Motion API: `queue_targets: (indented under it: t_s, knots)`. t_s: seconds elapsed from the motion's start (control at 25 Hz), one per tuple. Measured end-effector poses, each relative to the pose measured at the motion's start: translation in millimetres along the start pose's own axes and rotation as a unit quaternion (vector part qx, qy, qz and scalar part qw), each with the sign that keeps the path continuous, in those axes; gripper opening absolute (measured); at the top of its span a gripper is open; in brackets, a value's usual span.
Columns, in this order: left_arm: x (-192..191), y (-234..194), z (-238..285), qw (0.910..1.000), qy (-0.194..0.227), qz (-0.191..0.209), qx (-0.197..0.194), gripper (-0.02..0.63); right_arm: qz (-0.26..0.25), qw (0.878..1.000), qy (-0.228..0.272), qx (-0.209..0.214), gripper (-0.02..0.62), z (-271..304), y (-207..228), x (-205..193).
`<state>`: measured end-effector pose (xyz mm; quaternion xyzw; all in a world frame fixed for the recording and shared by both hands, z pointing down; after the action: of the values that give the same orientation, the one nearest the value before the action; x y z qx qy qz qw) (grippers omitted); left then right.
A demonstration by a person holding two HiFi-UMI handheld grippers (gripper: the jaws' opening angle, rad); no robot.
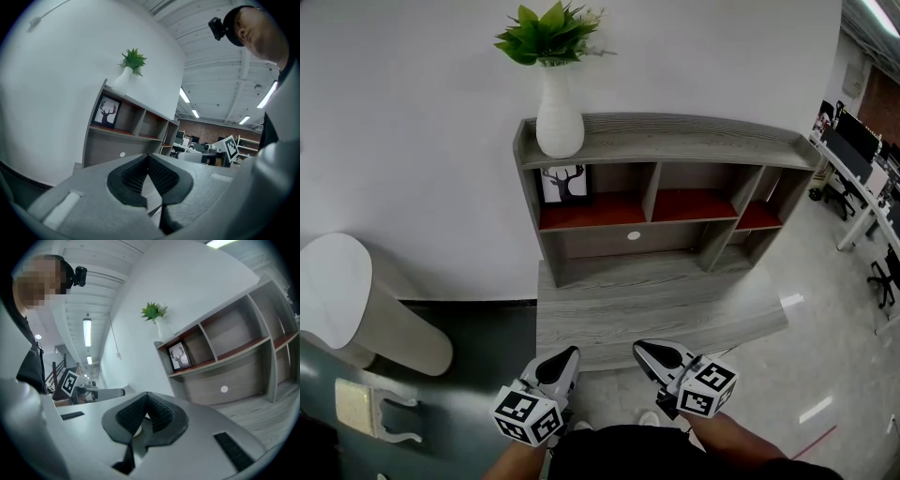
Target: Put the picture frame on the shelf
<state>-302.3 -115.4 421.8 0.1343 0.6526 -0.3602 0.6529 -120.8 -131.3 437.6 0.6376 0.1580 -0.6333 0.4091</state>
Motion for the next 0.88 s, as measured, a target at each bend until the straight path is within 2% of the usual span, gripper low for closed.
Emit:
queue_targets:
  t_s: [0.88]
  knots:
    - [1.0, -4.4, 0.6, 0.9999, 0.002, 0.011, 0.010, 0.009, -0.006, 1.000, 0.001, -0.002, 0.014, 1.6, 7.7, 1.9]
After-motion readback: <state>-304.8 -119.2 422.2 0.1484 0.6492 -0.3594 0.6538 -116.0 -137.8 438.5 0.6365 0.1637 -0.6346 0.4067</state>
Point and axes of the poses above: the fingertips, and each gripper's own axes: z forward along the fingers, y to its right, x out of its top, the point moved 5 cm from there along -z, backward along the fingers, and after that the axes turned 11 degrees about -x, right-handed, at the moved point
